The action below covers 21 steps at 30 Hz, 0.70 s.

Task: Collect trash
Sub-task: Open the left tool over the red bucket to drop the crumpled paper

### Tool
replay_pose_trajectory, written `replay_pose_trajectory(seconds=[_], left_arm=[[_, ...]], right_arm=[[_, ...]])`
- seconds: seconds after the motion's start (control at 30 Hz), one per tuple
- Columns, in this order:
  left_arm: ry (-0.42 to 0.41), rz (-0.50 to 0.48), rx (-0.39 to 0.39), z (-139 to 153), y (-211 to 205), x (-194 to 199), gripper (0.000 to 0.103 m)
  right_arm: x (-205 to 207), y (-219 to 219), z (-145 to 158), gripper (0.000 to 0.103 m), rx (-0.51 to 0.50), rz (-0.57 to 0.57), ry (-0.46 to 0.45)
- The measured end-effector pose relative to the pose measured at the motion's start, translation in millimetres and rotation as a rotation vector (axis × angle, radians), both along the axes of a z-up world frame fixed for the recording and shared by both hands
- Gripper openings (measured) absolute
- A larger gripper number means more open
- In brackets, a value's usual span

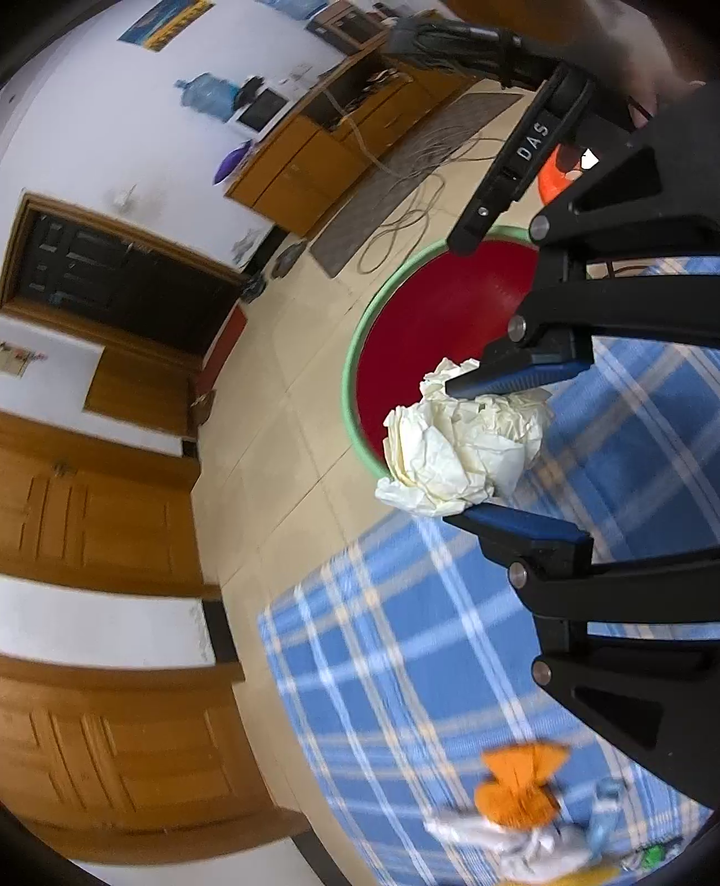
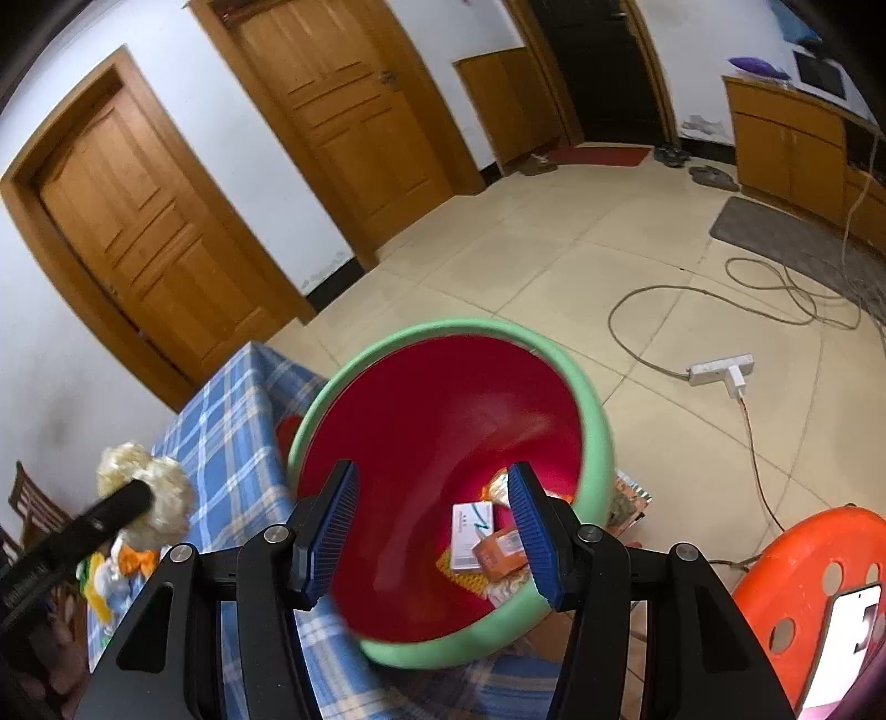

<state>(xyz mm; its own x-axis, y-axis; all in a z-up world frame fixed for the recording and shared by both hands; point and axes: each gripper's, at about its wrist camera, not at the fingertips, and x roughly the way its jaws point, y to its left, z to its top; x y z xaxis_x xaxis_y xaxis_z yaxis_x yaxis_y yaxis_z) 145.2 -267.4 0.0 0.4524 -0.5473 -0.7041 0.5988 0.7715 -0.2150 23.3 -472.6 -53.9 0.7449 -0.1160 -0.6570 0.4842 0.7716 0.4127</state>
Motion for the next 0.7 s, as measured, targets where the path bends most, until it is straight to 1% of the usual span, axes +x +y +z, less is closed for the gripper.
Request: replay_pose_trajectory(seconds=[0.23,0.27,0.3,0.33,0.4,0.47,0.7], left_arm=[[0.024,-0.081,0.032,-21.7,-43.9,2.2,0.039],[0.029,-0.085,0.035,-23.9,-46.4,2.5,0.04],[0.038,-0.09,0.041,-27.1,-50.2,3.0,0.045],[0.043,-0.092,0.043,-28.8,-51.7,3.2,0.047],[0.047,-0.089,0.049,-31.7,-53.3,3.8,0.057],[0.043,-0.08,0.05,-32.1,-52.4,4.1,0.062],[0.049,-0.046,0.04,-28.8,-39.4,7.0,0.063]], right_arm=[[-11.4,-20.6,-3.6,0.058,0.029,-0.054,-0.014],[-12.9,-22.5,-4.3,0.058,0.03,-0.061,-0.014],[-14.0,-24.1,-5.0,0.058,0.032,-0.066,-0.012],[-14.7,-25.6,-5.6,0.058,0.034,-0.07,-0.011],[-15.2,-26.7,-6.2,0.058,0.037,-0.075,-0.009],[-15.5,-27.4,-6.8,0.058,0.039,-0.076,-0.007],[-13.4,-21.0,-4.5,0.058,0.034,-0.059,-0.006]])
